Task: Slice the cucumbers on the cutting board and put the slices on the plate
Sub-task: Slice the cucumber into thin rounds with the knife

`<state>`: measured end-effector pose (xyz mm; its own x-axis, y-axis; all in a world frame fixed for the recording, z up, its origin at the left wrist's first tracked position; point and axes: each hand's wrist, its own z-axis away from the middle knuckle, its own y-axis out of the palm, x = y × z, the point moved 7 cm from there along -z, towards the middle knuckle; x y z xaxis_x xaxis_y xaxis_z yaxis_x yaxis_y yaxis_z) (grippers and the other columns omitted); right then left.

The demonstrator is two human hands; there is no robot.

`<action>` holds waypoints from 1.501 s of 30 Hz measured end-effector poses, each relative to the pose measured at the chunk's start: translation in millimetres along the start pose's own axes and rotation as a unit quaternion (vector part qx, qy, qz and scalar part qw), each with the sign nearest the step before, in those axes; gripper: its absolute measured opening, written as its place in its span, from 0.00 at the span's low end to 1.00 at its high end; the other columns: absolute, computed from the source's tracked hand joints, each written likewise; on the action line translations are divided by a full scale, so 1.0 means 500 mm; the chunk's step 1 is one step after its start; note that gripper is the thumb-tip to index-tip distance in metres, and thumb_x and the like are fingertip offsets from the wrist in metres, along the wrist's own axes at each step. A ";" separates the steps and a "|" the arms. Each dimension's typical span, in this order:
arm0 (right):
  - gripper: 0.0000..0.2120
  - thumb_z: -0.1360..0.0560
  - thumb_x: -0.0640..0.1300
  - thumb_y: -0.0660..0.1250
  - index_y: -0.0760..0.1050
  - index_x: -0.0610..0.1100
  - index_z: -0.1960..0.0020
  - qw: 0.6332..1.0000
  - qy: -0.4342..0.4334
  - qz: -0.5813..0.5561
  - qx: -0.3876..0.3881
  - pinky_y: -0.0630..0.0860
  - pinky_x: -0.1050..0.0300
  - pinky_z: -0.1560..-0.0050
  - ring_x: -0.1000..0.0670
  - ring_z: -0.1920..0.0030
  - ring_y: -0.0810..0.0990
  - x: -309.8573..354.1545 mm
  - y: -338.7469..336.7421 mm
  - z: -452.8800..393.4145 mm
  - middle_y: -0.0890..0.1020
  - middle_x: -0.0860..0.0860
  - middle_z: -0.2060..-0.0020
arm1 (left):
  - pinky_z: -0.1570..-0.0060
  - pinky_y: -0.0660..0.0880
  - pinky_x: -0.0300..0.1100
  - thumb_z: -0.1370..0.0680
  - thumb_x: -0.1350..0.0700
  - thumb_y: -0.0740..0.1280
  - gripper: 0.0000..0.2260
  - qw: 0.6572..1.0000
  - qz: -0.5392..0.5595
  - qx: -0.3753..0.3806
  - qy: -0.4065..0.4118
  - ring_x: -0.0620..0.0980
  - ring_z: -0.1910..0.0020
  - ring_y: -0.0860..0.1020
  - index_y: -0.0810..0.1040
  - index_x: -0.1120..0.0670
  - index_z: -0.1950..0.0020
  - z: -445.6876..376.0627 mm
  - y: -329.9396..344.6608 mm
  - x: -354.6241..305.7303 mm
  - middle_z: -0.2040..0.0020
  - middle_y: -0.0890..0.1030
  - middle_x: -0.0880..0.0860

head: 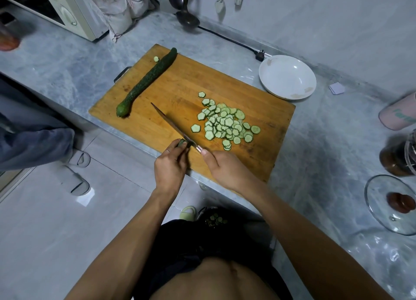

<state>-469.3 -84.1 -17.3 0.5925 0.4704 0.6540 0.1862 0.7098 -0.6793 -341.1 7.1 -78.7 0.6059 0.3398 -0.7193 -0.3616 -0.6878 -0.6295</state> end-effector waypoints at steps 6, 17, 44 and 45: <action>0.30 0.16 0.57 0.49 0.73 0.37 0.64 0.997 0.029 -0.072 -0.020 0.67 0.55 0.67 0.50 0.76 0.69 -0.025 -0.030 -0.007 0.71 0.48 0.75 | 0.45 0.79 0.45 0.22 0.58 0.71 0.10 1.000 0.002 -0.010 0.009 0.53 0.47 0.83 0.83 0.60 0.43 -0.003 -0.013 -0.008 0.42 0.83 0.55; 0.26 0.16 0.57 0.51 0.65 0.44 0.67 1.000 -0.015 -0.008 0.006 0.65 0.53 0.66 0.51 0.69 0.70 -0.008 -0.028 0.045 0.72 0.49 0.72 | 0.45 0.79 0.45 0.23 0.58 0.72 0.09 1.000 0.014 -0.012 -0.003 0.52 0.49 0.83 0.85 0.60 0.45 0.005 -0.007 -0.001 0.42 0.83 0.56; 0.31 0.16 0.56 0.49 0.75 0.33 0.60 0.998 0.020 -0.049 -0.012 0.68 0.54 0.68 0.48 0.73 0.71 -0.018 -0.050 -0.008 0.74 0.44 0.71 | 0.52 0.81 0.46 0.23 0.58 0.70 0.10 1.000 -0.016 -0.016 0.006 0.55 0.51 0.83 0.84 0.59 0.44 0.004 -0.011 -0.007 0.41 0.82 0.57; 0.31 0.16 0.56 0.49 0.74 0.34 0.61 0.998 0.022 -0.051 -0.015 0.66 0.56 0.69 0.48 0.74 0.70 -0.021 -0.058 -0.006 0.73 0.43 0.71 | 0.55 0.81 0.47 0.23 0.58 0.69 0.10 1.000 -0.021 -0.017 0.005 0.56 0.52 0.83 0.84 0.59 0.44 0.004 -0.013 -0.009 0.41 0.82 0.57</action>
<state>-478.7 -111.2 -5.4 0.6029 0.3734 0.7051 0.2705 0.7358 -0.6209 -342.8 11.5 -71.9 0.6271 0.3631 -0.6891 -0.3113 -0.6941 -0.6490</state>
